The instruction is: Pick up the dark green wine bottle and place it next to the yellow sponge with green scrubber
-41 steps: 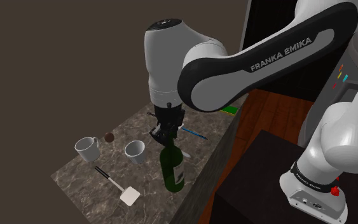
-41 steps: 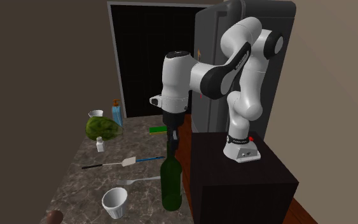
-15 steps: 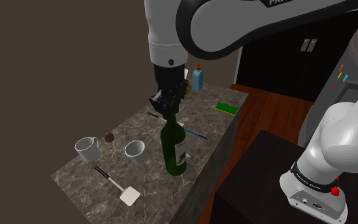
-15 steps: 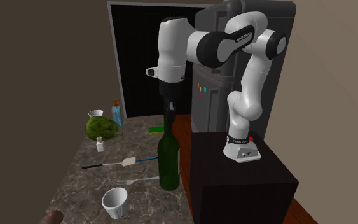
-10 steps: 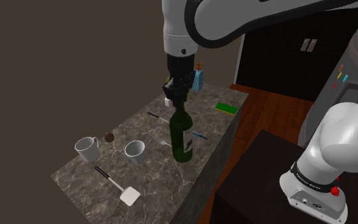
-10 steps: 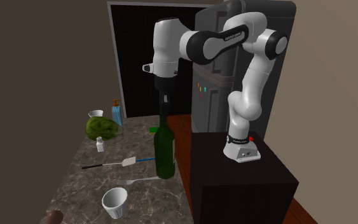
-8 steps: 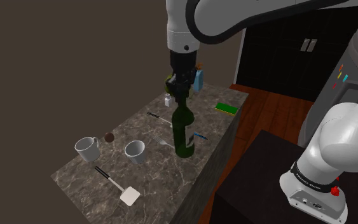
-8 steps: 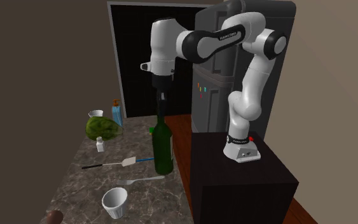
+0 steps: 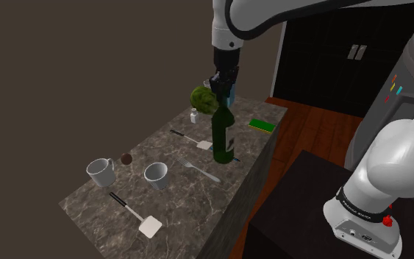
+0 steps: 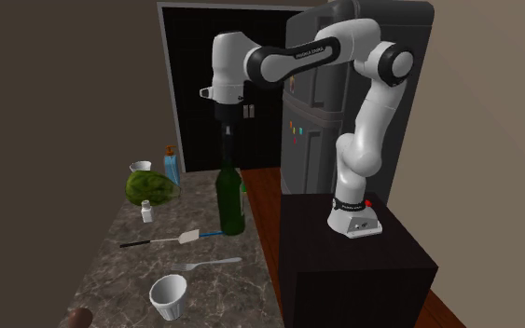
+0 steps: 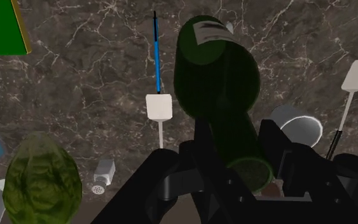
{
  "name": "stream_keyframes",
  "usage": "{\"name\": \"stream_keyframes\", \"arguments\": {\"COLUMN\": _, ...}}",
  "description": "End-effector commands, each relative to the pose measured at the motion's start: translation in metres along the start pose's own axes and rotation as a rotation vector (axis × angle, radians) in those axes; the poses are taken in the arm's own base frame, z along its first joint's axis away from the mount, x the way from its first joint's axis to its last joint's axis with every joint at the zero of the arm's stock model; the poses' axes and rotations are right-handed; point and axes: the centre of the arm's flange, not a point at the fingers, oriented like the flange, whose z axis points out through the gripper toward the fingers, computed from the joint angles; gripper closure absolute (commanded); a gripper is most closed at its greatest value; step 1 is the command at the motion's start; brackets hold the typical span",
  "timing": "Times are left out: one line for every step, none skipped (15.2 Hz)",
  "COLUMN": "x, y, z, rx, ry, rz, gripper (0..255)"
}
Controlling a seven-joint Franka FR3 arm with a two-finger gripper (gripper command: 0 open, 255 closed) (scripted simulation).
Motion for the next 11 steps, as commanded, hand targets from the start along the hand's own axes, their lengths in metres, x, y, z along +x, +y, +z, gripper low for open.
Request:
{"name": "stream_keyframes", "arguments": {"x": 0.007, "y": 0.024, "z": -0.002, "rx": 0.000, "ry": 0.001, "rz": -0.002, "gripper": 255}}
{"name": "stream_keyframes", "arguments": {"x": 0.010, "y": 0.037, "z": -0.002, "rx": 0.000, "ry": 0.001, "rz": -0.002, "gripper": 255}}
{"name": "stream_keyframes", "arguments": {"x": 0.013, "y": 0.049, "z": -0.002, "rx": 0.000, "ry": 0.001, "rz": -0.002, "gripper": 255}}
{"name": "stream_keyframes", "arguments": {"x": 0.016, "y": 0.062, "z": -0.001, "rx": 0.000, "ry": 0.001, "rz": -0.002, "gripper": 255}}
{"name": "stream_keyframes", "arguments": {"x": 0.019, "y": 0.075, "z": -0.001, "rx": 0.000, "ry": 0.001, "rz": -0.002, "gripper": 255}}
{"name": "stream_keyframes", "arguments": {"x": 0.022, "y": 0.088, "z": -0.001, "rx": 0.000, "ry": 0.001, "rz": -0.002, "gripper": 255}}
{"name": "stream_keyframes", "arguments": {"x": 0.024, "y": 0.101, "z": -0.001, "rx": 0.000, "ry": 0.001, "rz": -0.002, "gripper": 255}}
{"name": "stream_keyframes", "arguments": {"x": 0.027, "y": 0.114, "z": -0.001, "rx": 0.000, "ry": 0.001, "rz": -0.002, "gripper": 255}}
{"name": "stream_keyframes", "arguments": {"x": 0.030, "y": 0.127, "z": 0.000, "rx": 0.000, "ry": 0.001, "rz": -0.002, "gripper": 255}}
{"name": "stream_keyframes", "arguments": {"x": 0.033, "y": 0.139, "z": 0.000, "rx": 0.000, "ry": 0.001, "rz": -0.002, "gripper": 255}}
{"name": "stream_keyframes", "arguments": {"x": 0.036, "y": 0.152, "z": 0.000, "rx": 0.000, "ry": 0.001, "rz": -0.002, "gripper": 255}}
